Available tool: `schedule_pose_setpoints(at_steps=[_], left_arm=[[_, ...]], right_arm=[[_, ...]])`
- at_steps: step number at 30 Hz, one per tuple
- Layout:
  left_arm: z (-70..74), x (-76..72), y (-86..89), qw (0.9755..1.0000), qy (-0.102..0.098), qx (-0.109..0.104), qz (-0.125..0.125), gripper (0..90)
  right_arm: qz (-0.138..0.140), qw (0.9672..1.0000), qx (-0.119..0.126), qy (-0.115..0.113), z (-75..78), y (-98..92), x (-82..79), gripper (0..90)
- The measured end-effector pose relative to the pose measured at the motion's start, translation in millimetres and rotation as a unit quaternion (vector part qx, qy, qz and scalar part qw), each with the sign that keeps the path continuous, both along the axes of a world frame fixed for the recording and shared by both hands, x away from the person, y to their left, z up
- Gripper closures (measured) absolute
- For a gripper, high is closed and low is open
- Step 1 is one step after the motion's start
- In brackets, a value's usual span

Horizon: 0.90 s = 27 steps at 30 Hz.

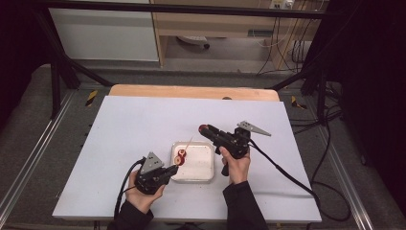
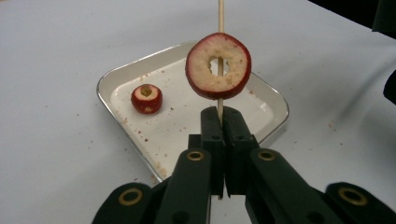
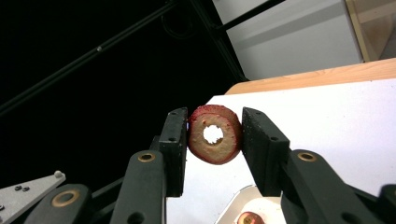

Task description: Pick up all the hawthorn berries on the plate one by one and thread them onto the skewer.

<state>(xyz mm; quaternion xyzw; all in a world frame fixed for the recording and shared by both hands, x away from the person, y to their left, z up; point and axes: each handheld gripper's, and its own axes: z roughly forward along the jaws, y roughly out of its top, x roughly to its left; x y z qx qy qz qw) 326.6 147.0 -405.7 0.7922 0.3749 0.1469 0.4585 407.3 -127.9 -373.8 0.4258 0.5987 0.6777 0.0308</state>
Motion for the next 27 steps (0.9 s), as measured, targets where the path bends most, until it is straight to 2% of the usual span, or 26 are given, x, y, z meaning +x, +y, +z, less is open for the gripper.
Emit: schedule_pose_setpoints(at_steps=[14,17,27], left_arm=[[3.7,3.9,-15.3,0.9998,0.008,-0.020,0.003,88.4],[3.1,4.9,-17.1,0.9997,0.010,-0.020,0.004,88.4],[2.9,5.8,-22.4,0.9996,0.013,-0.025,0.002,88.4]], right_arm=[[-0.016,0.9994,0.023,-0.020,-1.5,2.5,0.5,62.5],[-0.016,0.9993,0.029,-0.018,-2.0,3.5,0.5,62.5],[-0.019,0.9991,0.028,-0.025,-4.1,4.9,0.3,62.5]])
